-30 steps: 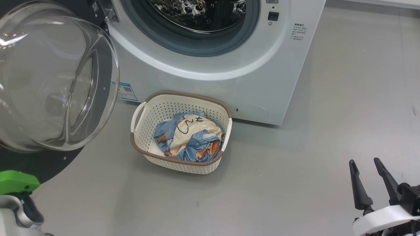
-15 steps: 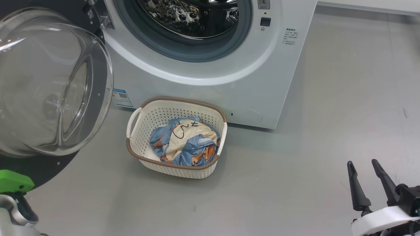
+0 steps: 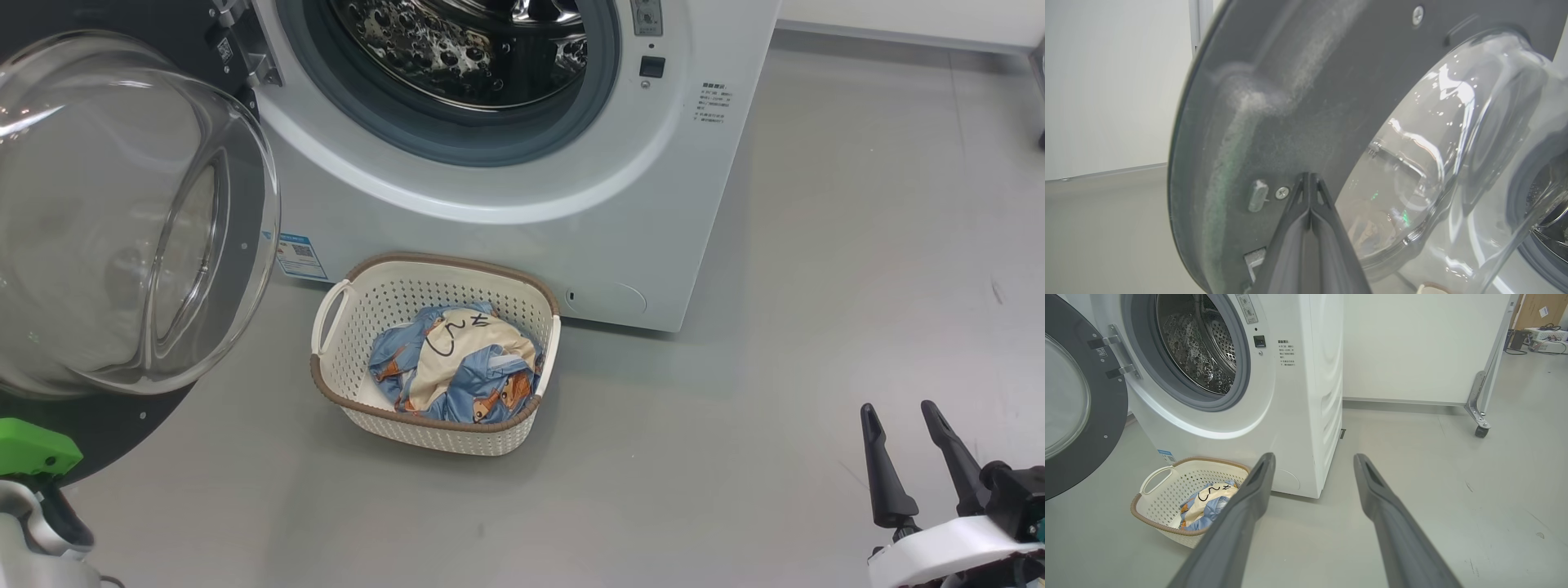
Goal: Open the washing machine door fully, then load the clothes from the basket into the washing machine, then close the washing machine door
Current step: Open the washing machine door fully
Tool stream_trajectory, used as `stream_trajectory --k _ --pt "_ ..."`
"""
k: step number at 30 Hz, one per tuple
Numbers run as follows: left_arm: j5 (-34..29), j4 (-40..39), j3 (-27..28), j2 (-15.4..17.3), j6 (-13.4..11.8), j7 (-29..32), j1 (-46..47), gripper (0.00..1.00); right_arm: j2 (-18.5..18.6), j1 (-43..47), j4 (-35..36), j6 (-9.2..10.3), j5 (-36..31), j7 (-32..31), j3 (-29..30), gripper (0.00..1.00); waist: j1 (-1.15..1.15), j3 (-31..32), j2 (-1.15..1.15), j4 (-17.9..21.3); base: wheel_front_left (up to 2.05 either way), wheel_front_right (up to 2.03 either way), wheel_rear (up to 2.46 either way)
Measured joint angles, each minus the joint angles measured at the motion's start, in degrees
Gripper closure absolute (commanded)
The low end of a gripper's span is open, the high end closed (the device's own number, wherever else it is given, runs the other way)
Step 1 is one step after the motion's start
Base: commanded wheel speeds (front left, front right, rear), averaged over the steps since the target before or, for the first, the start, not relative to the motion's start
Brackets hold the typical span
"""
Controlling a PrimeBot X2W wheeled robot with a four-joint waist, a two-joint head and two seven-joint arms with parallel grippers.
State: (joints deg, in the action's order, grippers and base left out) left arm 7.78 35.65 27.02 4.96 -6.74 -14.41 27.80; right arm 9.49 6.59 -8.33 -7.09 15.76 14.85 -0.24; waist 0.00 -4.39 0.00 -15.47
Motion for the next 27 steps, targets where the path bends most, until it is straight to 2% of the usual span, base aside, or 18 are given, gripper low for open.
stream_trajectory --k 11,17,18,19,21,22,23,25,26,27 --pt "-0.37 -4.33 -1.81 -1.91 0.11 0.0 0.21 1.0 -0.99 0.25 -0.05 0.0 0.04 0.0 -0.54 0.0 0.0 0.78 0.0 -0.36 0.0 0.0 0.0" --pt "-0.36 -10.29 -4.14 -2.99 2.9 -0.24 0.02 1.0 -1.22 0.14 -0.03 0.0 0.05 0.0 -1.49 0.0 0.0 0.74 0.0 0.47 0.0 0.0 0.0" --pt "-0.34 -11.45 -4.67 -3.2 3.22 -0.26 -0.15 0.84 -1.23 0.11 -0.03 0.0 0.05 0.0 -1.56 0.0 0.0 0.75 0.0 0.66 0.0 0.0 0.0" --pt "-0.24 -12.36 -5.06 -3.32 3.74 -0.25 -0.37 0.84 -1.25 0.07 -0.03 0.0 0.05 0.0 -1.64 0.0 0.0 0.77 0.0 0.87 0.0 0.0 0.0" --pt "-0.21 -14.36 -5.82 -3.46 4.5 -0.25 -1.16 0.58 -1.29 -0.05 -0.03 0.0 0.05 0.0 -1.74 0.0 0.0 0.82 0.0 1.32 0.0 0.0 0.0" --pt "-0.21 -15.27 -6.33 -3.47 4.93 -0.26 -1.74 0.51 -1.29 -0.14 -0.03 0.0 0.05 0.0 -1.92 0.0 0.0 0.85 0.0 1.56 0.0 0.0 0.0" --pt "-0.21 -16.05 -7.01 -3.48 5.31 -0.26 -2.37 0.33 -1.33 -0.18 -0.03 0.0 0.05 0.0 -1.99 0.0 0.0 0.88 0.0 1.82 0.0 0.0 0.0" --pt "-0.2 -17.53 -8.12 -3.58 6.2 -0.26 -3.93 0.08 -1.38 -0.38 -0.02 0.0 0.04 0.0 -2.5 0.0 0.0 0.95 0.0 2.41 0.0 0.0 0.0" --pt "-0.2 -18.22 -8.84 -3.64 6.73 -0.26 -4.72 0.0 -1.46 -0.45 -0.01 0.0 0.04 0.0 -2.6 0.0 0.0 0.98 0.0 2.73 0.0 0.0 0.0" --pt "-0.2 -18.9 -9.47 -3.65 7.19 -0.26 -5.54 0.0 -1.49 -0.59 0.03 0.0 0.04 0.0 -2.82 0.0 0.0 1.01 0.0 3.08 0.0 0.0 0.0"
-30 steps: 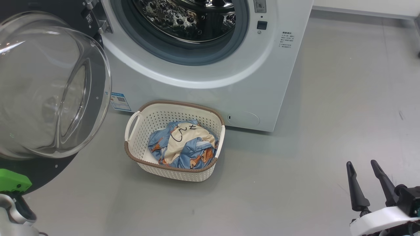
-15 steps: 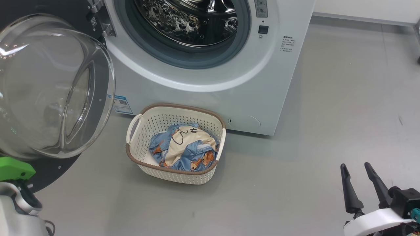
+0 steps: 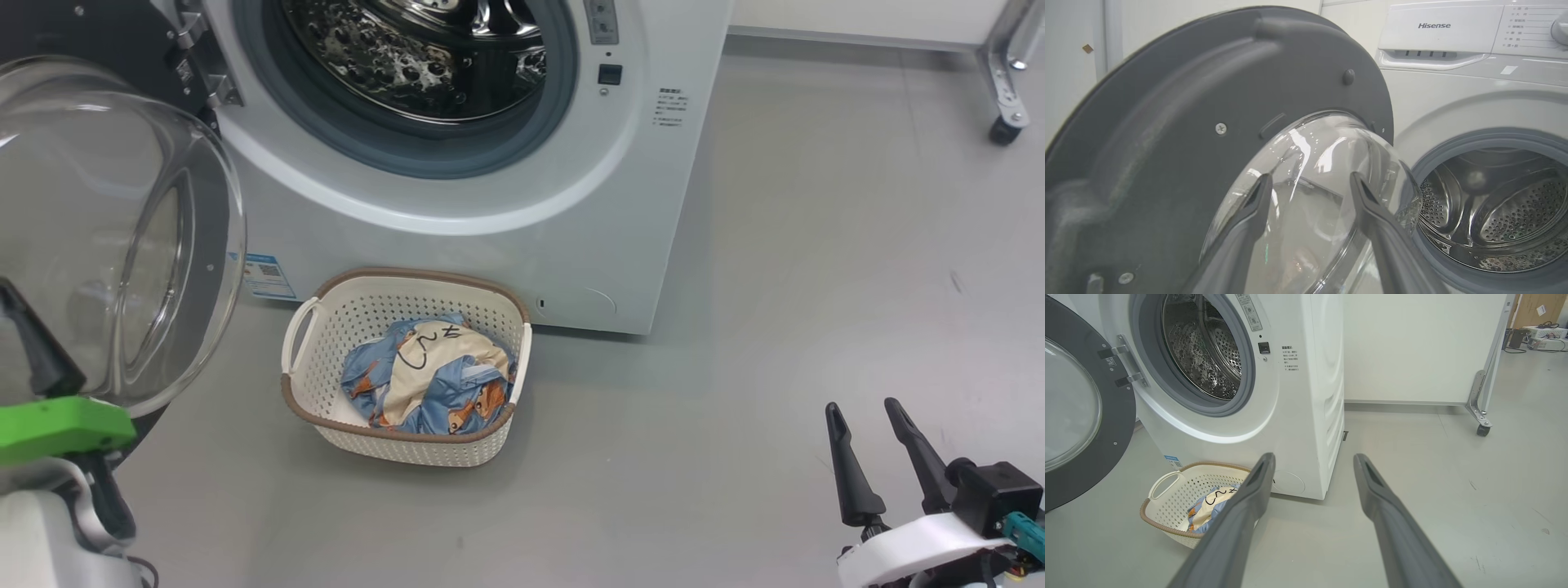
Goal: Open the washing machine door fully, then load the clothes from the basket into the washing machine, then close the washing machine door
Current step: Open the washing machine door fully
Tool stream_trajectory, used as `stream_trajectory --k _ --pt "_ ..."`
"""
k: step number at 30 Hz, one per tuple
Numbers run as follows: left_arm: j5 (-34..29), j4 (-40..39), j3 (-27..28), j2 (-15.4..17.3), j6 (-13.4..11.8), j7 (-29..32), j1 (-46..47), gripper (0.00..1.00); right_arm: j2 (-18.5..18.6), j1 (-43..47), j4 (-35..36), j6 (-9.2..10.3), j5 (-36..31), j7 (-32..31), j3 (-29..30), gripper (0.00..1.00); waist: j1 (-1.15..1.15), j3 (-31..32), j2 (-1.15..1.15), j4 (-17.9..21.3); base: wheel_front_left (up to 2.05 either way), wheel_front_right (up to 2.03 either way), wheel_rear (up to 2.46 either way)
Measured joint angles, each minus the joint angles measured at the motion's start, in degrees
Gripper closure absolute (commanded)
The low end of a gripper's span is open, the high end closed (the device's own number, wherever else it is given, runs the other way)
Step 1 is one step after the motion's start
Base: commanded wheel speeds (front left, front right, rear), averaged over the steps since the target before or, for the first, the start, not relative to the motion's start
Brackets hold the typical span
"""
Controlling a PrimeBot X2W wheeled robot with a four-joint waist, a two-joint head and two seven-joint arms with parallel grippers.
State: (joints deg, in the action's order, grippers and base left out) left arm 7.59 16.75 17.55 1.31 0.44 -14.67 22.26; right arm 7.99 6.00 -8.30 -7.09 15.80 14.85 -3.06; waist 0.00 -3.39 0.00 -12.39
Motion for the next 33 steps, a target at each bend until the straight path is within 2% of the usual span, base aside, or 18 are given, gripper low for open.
stream_trajectory --k 5,11,23,33 --pt "0.33 -2.27 -3.93 -0.02 2.83 0.01 -3.8 0.0 -0.19 -0.76 0.22 0.0 0.0 0.0 -0.58 0.0 0.0 0.2 0.0 1.99 0.0 0.0 0.0" --pt "1.33 -3.32 -6.35 -0.05 3.93 0.01 -9.01 0.0 -0.41 -0.97 0.53 0.0 -0.07 0.0 -1.16 0.0 0.0 0.6 0.0 4.84 0.0 0.0 0.0" --pt "3.19 -4.35 -11.93 0.1 4.78 0.01 -19.36 0.0 -0.19 -0.99 0.85 0.0 -0.15 0.0 -2.49 0.0 0.0 1.67 0.0 11.01 0.0 0.0 0.0" --pt "4.65 -5.78 -13.6 0.4 4.78 0.02 -24.66 0.0 -0.02 -0.71 1.31 0.0 -0.15 0.0 -0.98 0.0 0.0 2.35 0.0 14.89 0.0 0.0 0.0"
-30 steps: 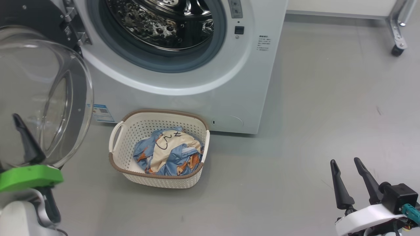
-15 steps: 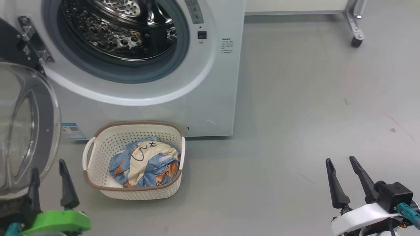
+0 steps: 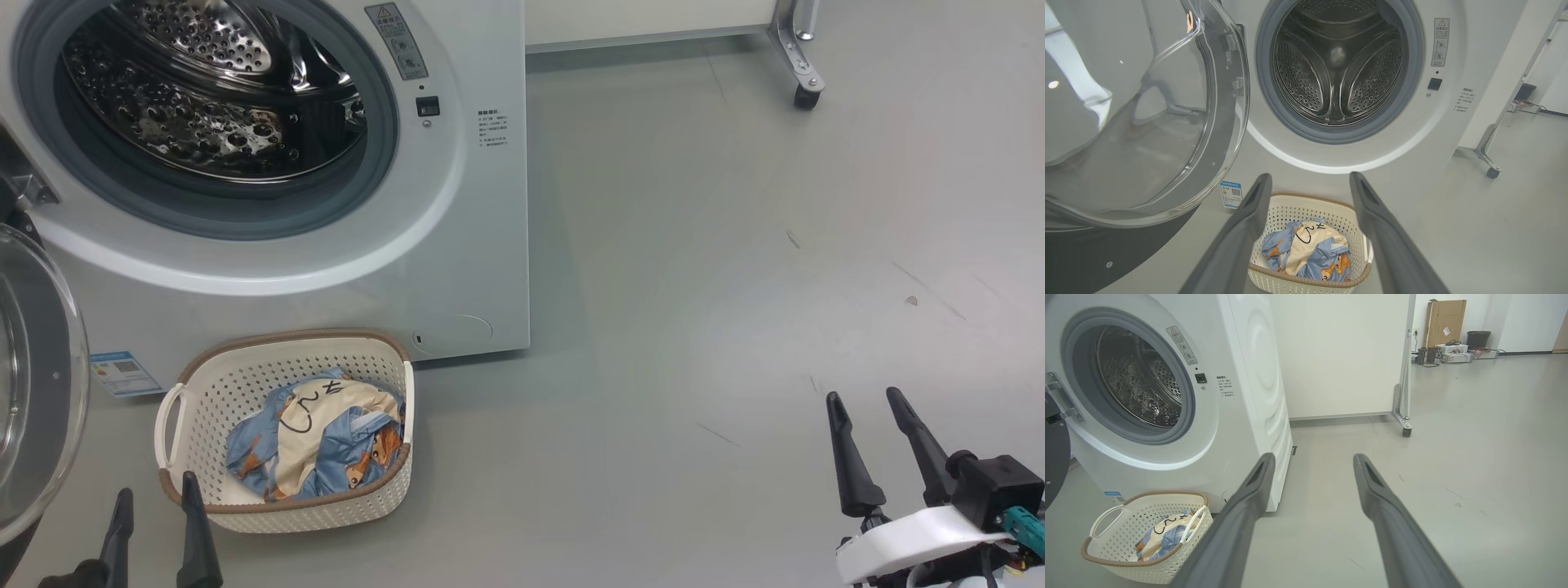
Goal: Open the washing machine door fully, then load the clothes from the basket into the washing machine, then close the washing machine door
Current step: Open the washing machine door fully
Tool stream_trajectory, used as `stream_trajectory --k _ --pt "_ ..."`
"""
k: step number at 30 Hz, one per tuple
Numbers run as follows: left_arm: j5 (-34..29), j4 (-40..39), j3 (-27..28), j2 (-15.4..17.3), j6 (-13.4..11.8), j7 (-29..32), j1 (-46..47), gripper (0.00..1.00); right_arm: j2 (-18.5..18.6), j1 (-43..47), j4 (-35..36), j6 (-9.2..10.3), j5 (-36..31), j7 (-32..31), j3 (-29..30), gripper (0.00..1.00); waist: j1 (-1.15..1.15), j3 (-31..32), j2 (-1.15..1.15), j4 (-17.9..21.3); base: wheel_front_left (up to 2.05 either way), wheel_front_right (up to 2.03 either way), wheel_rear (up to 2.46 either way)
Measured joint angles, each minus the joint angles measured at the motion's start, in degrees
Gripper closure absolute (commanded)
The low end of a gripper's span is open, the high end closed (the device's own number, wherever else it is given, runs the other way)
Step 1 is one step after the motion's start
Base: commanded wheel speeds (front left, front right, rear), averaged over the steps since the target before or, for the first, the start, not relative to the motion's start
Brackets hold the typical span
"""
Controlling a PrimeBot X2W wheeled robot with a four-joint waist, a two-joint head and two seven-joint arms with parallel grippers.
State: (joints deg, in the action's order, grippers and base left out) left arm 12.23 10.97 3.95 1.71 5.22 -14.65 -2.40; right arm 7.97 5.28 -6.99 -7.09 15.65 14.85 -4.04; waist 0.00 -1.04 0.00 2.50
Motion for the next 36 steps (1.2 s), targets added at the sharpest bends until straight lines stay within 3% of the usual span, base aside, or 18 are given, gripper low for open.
stream_trajectory --k 36 --pt "-0.97 -3.07 -2.08 0.15 -1.37 0.0 -4.37 0.0 -0.49 0.44 0.71 0.0 -0.01 0.0 1.42 0.0 0.0 -0.2 0.0 -0.47 0.0 0.0 0.0"
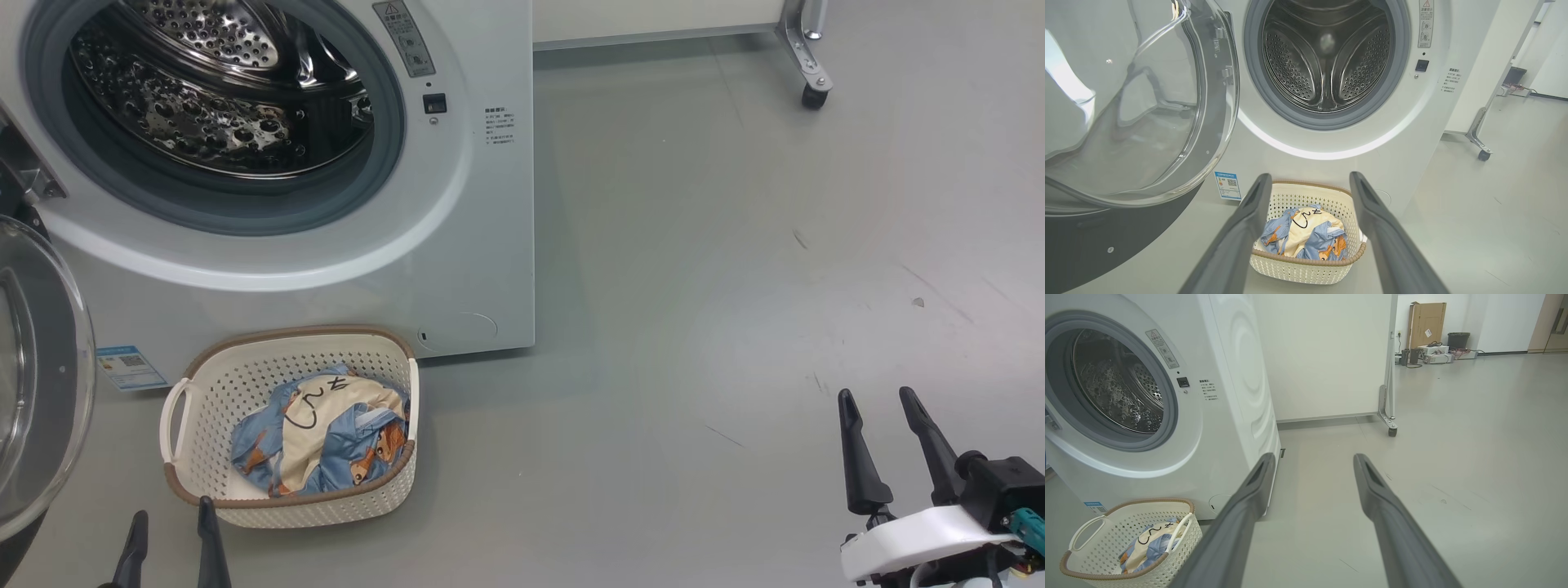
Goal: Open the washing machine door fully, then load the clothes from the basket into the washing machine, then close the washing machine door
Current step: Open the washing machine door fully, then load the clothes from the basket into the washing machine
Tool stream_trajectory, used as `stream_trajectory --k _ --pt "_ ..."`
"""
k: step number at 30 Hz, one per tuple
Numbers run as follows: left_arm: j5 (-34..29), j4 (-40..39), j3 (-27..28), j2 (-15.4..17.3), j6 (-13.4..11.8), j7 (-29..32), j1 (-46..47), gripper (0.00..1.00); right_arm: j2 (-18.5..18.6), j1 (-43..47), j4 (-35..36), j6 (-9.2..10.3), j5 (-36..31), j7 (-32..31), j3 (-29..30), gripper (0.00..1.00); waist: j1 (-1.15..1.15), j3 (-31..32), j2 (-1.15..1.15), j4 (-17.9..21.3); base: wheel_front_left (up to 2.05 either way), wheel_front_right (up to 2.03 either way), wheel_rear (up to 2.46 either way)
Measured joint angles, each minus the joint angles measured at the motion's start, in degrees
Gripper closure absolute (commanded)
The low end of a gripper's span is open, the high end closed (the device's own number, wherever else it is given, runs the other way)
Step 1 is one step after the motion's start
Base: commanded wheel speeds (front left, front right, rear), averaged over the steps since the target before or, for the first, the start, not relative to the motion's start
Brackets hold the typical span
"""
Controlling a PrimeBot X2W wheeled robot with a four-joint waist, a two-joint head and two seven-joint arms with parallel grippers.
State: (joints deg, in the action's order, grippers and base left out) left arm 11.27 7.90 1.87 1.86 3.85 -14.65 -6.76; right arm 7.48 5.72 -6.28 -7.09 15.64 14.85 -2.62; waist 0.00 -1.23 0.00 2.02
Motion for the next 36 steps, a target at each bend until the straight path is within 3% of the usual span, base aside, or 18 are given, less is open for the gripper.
stream_trajectory --k 36 --pt "0.14 -0.04 -0.89 0.02 -1.04 0.0 -0.62 0.0 -0.12 0.02 0.09 0.0 0.01 0.0 -0.25 0.0 0.0 -0.38 0.0 -0.33 0.03 -0.11 0.08"
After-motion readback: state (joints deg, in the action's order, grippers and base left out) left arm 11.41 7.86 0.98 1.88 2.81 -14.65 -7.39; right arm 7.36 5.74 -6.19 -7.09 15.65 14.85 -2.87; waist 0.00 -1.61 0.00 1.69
